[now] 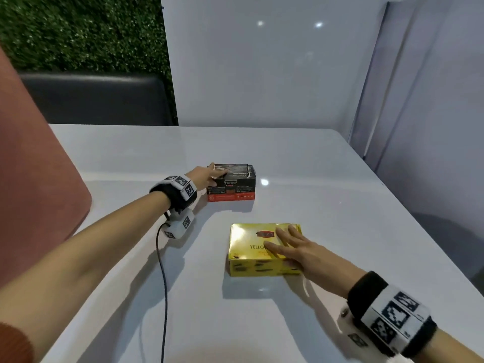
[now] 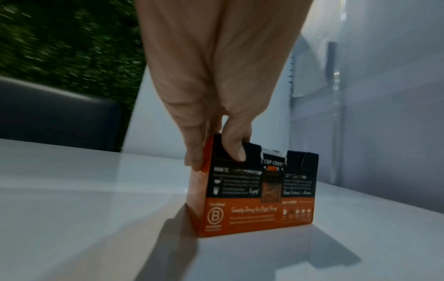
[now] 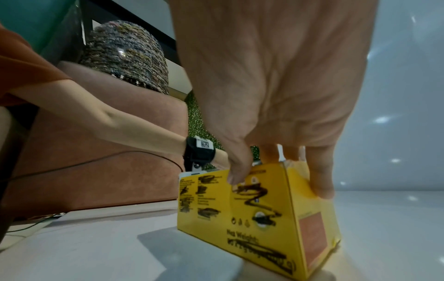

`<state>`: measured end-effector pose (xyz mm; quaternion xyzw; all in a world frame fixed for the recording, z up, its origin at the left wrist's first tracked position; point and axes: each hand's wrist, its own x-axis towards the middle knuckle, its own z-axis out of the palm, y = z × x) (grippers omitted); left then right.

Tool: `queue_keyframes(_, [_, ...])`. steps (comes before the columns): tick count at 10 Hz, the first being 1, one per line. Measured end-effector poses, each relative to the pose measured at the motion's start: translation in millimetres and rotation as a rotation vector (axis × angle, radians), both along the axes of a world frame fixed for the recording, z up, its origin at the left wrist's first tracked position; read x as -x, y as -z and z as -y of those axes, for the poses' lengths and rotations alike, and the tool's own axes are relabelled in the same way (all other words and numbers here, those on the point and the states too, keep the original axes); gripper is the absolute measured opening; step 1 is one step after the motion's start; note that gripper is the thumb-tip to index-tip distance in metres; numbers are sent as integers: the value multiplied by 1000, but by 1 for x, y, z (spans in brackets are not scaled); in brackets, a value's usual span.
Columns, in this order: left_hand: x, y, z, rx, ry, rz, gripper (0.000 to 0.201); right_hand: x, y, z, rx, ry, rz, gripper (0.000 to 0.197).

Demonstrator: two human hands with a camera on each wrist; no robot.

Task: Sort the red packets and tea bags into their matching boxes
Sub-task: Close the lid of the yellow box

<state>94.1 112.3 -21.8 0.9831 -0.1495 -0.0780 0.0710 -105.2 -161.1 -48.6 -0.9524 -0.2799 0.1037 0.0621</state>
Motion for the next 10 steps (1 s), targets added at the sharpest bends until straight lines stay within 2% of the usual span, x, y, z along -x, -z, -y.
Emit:
queue_keyframes(2, [9, -2, 31, -71, 194, -62, 56, -45, 7, -29, -40, -25, 93, 46])
queue_keyframes(5, [25, -5, 12, -59, 184, -80, 53, -91, 4, -54, -62, 19, 61, 46])
queue_keyframes(7, [32, -4, 15, -34, 152, -94, 54, -92, 7, -57, -92, 22, 61, 47])
queue_keyframes(8, [42, -8, 18, -6, 139, -114, 55, -88, 2, -55, -143, 40, 23, 51])
queue_keyframes(9, [51, -13, 17, 82, 132, -69, 56, -80, -7, -50, -200, 66, 19, 58])
queue_keyframes(10, [60, -25, 9, 228, 107, 9, 56, -67, -25, -38, -231, 148, 57, 56])
